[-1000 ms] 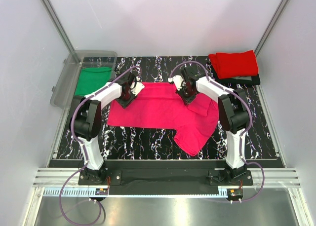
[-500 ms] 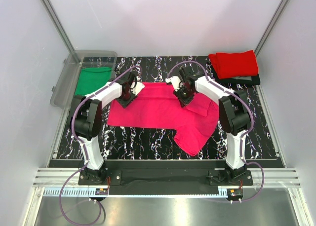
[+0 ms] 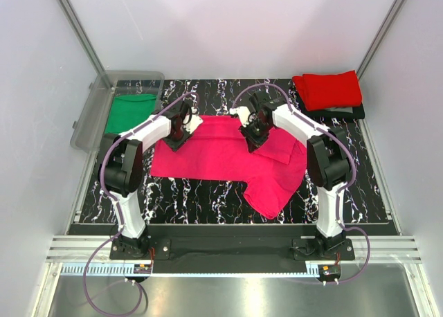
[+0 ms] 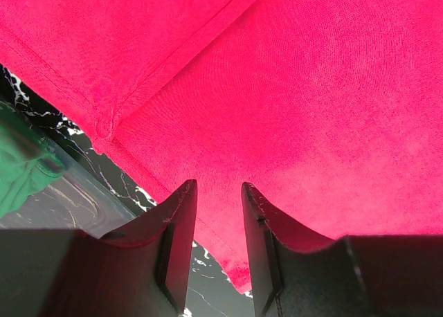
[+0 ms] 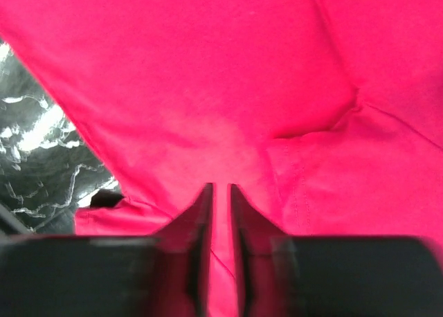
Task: Fold and stack the t-shirts
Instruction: Fold the tshirt
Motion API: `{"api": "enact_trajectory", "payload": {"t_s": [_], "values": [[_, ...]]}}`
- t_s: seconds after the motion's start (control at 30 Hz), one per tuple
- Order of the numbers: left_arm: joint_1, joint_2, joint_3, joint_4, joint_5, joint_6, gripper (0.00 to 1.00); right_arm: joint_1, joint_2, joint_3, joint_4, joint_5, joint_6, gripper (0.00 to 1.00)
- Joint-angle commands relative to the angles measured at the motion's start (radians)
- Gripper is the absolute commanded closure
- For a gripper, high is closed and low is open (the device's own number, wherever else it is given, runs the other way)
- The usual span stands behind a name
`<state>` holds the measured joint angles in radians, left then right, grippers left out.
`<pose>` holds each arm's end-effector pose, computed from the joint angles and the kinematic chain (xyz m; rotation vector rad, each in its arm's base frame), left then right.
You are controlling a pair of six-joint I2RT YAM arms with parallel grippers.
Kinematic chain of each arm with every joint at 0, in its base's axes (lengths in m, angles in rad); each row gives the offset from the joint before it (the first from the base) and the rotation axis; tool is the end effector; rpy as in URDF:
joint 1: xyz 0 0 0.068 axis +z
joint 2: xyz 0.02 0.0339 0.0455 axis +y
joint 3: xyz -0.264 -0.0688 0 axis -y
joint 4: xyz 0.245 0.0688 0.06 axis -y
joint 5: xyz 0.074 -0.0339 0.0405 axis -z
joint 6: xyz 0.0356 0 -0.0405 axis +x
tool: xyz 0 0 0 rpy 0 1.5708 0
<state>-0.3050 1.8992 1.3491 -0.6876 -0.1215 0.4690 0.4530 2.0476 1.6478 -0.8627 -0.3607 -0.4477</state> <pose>0.3648 -0.1103 0.1831 1.0348 2.6151 0.2092 0.3746 0.1963 0.2057 -1.2865 2.4792 0.5102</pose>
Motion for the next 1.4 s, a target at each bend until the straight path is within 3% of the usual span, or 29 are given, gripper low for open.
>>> {"api": "enact_trajectory", "payload": {"t_s": [0.0,0.13,0.23,0.33,0.4,0.53,0.6,0.63,0.73,0.9,1.07,1.23,1.37], "values": [[0.0,-0.015,0.035,0.011,-0.009,-0.009,0.63,0.013,0.019,0.061,-0.064,-0.063,0.006,0.74],[-0.005,-0.083,0.042,-0.003,0.006,0.005,0.63,0.013,-0.13,-0.02,-0.02,-0.078,-0.038,0.69],[-0.005,-0.184,0.053,-0.045,0.052,0.025,0.59,0.015,-0.37,-0.201,0.045,-0.102,-0.168,0.69],[-0.003,-0.25,0.051,-0.108,0.149,0.008,0.48,0.013,-0.677,-0.516,0.105,-0.121,-0.317,0.64],[0.0,-0.279,0.036,-0.156,0.213,-0.029,0.44,0.016,-0.76,-0.607,0.11,-0.124,-0.348,0.64],[0.01,-0.319,-0.034,-0.178,0.417,-0.133,0.22,0.042,-0.882,-0.785,0.111,-0.138,-0.381,0.63],[0.029,-0.338,-0.095,-0.165,0.466,-0.205,0.05,0.084,-0.891,-0.833,0.143,-0.135,-0.391,0.64],[0.038,-0.35,-0.117,-0.156,0.515,-0.226,0.01,0.107,-0.883,-0.868,0.155,-0.12,-0.396,0.64],[0.095,-0.376,-0.182,-0.138,0.595,-0.271,0.01,0.156,-0.906,-0.928,0.208,-0.136,-0.422,0.65],[0.161,-0.393,-0.225,-0.089,0.609,-0.36,0.01,0.259,-0.931,-0.993,0.16,-0.09,-0.496,0.64],[0.17,-0.417,-0.245,-0.085,0.599,-0.328,0.02,0.266,-0.942,-1.034,0.14,-0.07,-0.526,0.63],[0.17,-0.391,-0.231,-0.087,0.354,-0.172,0.26,0.282,-0.934,-1.059,0.126,-0.06,-0.562,0.63],[0.17,-0.322,-0.187,-0.122,0.258,-0.142,0.38,0.288,-0.92,-1.054,0.129,-0.06,-0.566,0.62]]}}
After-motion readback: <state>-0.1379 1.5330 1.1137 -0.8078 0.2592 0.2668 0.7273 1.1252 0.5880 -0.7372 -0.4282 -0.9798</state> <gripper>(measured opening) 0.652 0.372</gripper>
